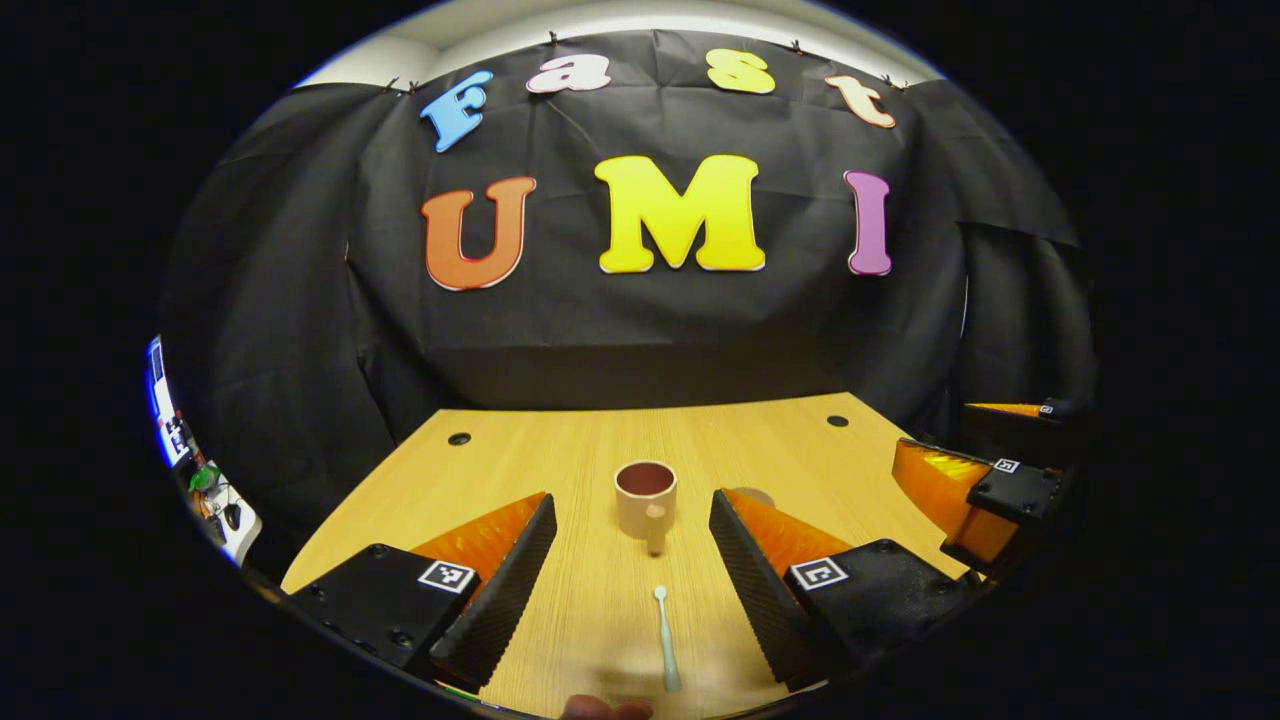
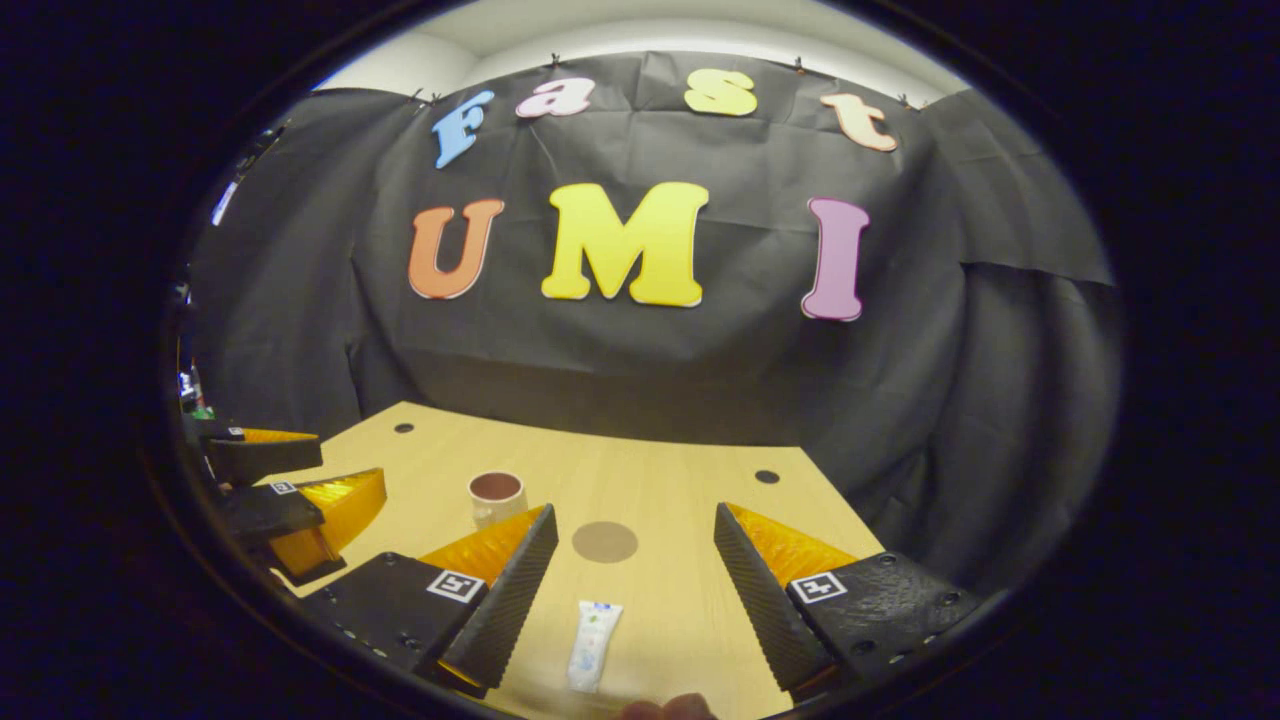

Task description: Put the toothbrush and toothpaste on the desktop into the cup, then pick up the cup and place it on the coaster on the desktop.

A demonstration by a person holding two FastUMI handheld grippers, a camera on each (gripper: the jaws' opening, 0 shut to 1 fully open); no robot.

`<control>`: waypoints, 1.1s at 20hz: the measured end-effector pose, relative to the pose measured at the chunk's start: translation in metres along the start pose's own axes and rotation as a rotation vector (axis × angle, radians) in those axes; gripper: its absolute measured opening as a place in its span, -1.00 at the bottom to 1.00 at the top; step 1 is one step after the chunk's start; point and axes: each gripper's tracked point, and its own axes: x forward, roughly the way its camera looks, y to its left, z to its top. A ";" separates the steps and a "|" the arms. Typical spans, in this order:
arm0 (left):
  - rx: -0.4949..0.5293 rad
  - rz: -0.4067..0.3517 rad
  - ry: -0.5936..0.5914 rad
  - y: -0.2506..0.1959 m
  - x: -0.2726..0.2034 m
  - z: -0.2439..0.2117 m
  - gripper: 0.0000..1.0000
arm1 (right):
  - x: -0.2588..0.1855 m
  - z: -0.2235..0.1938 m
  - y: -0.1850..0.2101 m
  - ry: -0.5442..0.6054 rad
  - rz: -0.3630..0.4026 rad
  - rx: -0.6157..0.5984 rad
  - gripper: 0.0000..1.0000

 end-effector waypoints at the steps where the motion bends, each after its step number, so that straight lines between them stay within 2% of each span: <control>1: -0.007 -0.003 0.027 -0.001 0.000 -0.012 0.96 | 0.004 -0.013 0.003 0.026 0.009 0.000 0.90; 2: -0.014 -0.002 0.052 -0.002 -0.001 -0.022 0.96 | 0.006 -0.025 0.005 0.054 0.015 -0.004 0.96; 3: -0.021 -0.002 0.071 -0.002 -0.002 -0.031 0.97 | 0.010 -0.040 0.007 0.091 0.020 -0.007 0.90; 7: -0.016 -0.005 0.113 -0.006 -0.003 -0.061 0.96 | 0.018 -0.094 0.012 0.234 0.032 0.028 0.91; 9: -0.002 -0.020 0.158 -0.010 0.003 -0.081 0.98 | 0.020 -0.114 0.012 0.277 0.024 0.032 0.96; 11: -0.006 -0.036 0.191 -0.016 0.012 -0.098 0.97 | 0.018 -0.133 0.013 0.325 0.025 0.027 0.91; 16: -0.061 -0.009 0.259 -0.020 0.045 -0.135 0.97 | 0.012 -0.156 0.000 0.371 -0.004 0.007 0.91; 22: -0.044 0.026 0.353 -0.015 0.075 -0.181 0.84 | 0.012 -0.168 -0.007 0.400 -0.021 -0.004 0.91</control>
